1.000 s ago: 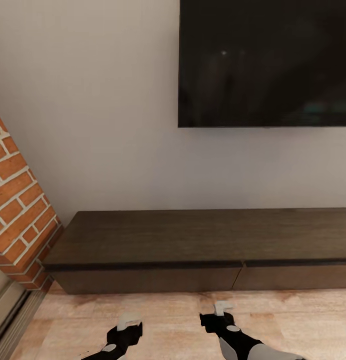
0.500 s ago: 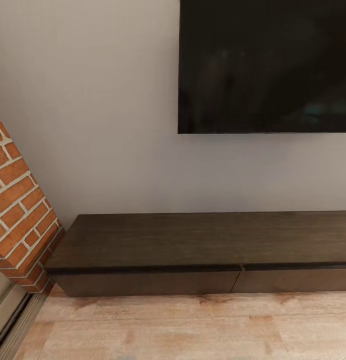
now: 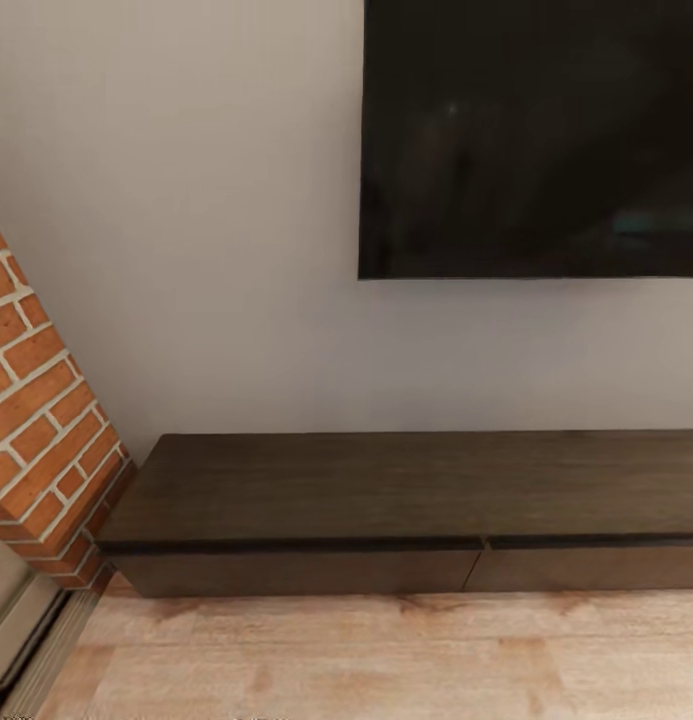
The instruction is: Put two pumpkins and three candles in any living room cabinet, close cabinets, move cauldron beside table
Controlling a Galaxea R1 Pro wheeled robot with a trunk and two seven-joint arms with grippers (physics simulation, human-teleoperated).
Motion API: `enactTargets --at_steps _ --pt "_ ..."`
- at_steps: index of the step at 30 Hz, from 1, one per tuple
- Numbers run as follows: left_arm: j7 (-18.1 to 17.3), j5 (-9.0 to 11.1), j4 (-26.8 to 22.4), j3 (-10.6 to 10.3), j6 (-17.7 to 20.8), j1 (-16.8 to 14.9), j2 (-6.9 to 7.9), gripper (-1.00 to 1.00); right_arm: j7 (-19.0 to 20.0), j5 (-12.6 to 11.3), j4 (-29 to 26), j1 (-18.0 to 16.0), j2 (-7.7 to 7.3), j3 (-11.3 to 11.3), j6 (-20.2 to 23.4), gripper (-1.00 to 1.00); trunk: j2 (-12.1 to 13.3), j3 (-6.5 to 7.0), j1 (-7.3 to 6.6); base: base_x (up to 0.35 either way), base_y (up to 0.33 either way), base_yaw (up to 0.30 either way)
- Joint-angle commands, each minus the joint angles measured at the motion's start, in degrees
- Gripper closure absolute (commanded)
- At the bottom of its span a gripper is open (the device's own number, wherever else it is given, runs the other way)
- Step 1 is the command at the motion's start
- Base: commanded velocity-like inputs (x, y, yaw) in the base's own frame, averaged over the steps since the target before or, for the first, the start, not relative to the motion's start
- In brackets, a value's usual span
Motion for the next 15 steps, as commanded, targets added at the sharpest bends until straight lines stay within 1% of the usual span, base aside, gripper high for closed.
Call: enactTargets --at_steps 1,7,9,10,15 --pt "0.0 0.0 0.0 0.0 0.0 0.0 0.03 -1.0 0.0 0.0 0.0 0.0 0.07 0.0 0.0 -1.0 0.0 0.0 0.0 0.0 0.0 0.232" --pt "0.0 -0.1 0.2 -0.1 -0.1 -0.1 0.18 -1.0 -0.1 0.0 0.0 0.9 0.39 0.0 0.0 -1.0 0.0 0.0 0.0 0.0 0.0 0.276" --pt "0.0 -0.2 0.2 -0.2 -0.1 -0.1 0.9 -1.0 -0.1 0.0 -0.1 1.0 0.39 0.0 0.0 -1.0 0.0 0.0 0.0 0.0 0.0 0.286" --pt "0.0 -0.2 0.3 -0.2 -0.2 -0.1 1.88 -1.0 -0.1 0.0 -0.2 0.9 0.43 0.0 0.0 -1.0 0.0 0.0 0.0 0.0 0.0 0.286" --pt "-0.2 -0.2 0.2 -0.2 -0.2 -0.1 4.21 -1.0 -0.1 0.1 -0.4 1.0 0.43 0.0 -0.4 -1.0 0.0 0.0 0.0 0.0 0.0 0.286"
